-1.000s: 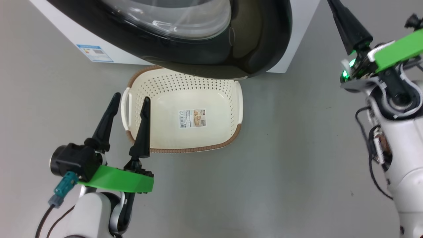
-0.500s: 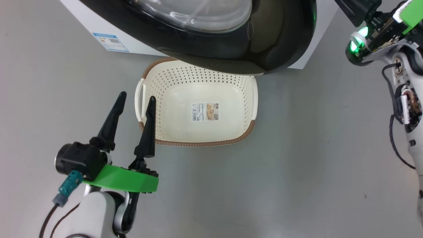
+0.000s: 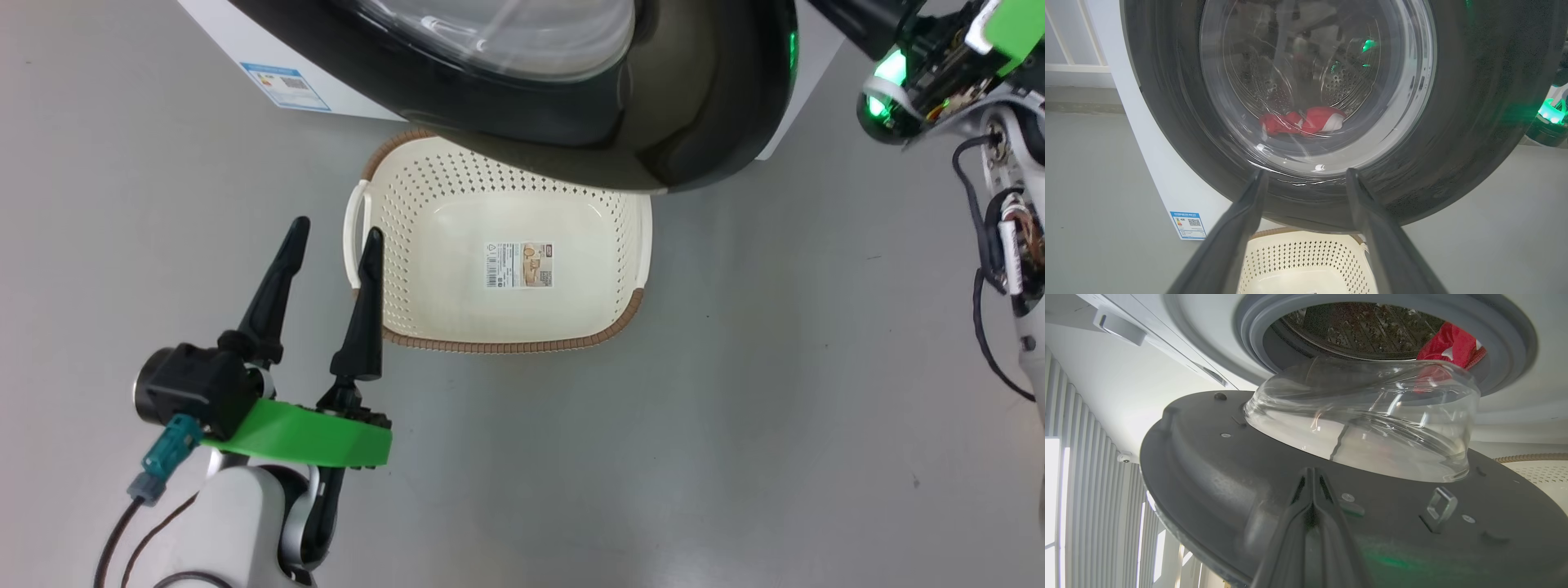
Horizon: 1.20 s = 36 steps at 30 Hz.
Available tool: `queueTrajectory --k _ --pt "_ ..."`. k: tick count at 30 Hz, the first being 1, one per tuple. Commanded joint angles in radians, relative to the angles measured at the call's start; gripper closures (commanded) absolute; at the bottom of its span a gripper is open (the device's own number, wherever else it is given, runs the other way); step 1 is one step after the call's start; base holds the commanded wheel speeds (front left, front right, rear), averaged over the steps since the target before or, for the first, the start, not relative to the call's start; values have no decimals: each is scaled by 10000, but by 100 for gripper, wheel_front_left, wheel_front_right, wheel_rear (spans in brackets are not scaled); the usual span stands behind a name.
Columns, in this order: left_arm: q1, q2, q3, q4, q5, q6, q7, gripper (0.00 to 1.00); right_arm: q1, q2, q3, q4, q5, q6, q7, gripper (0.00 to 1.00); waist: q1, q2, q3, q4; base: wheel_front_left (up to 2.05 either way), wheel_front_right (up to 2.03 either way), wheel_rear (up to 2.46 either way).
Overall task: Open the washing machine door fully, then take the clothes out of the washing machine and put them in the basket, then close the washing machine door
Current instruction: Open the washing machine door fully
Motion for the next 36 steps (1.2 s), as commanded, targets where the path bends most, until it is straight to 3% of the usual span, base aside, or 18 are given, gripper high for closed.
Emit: queueTrajectory --k 1,16,36 --pt "-43 252 318 -280 73 99 -76 0 353 241 214 -466 -146 75 193 100 0 -1 -38 -18 0 0 0" --pt "152 252 317 -257 145 124 -76 0 1864 562 370 -1510 -596 75 641 100 0 -1 -768 36 0 0 0" --pt "857 252 172 189 -20 76 -76 0 3770 1268 623 -1543 -779 75 1227 100 0 -1 -2506 944 0 0 0"
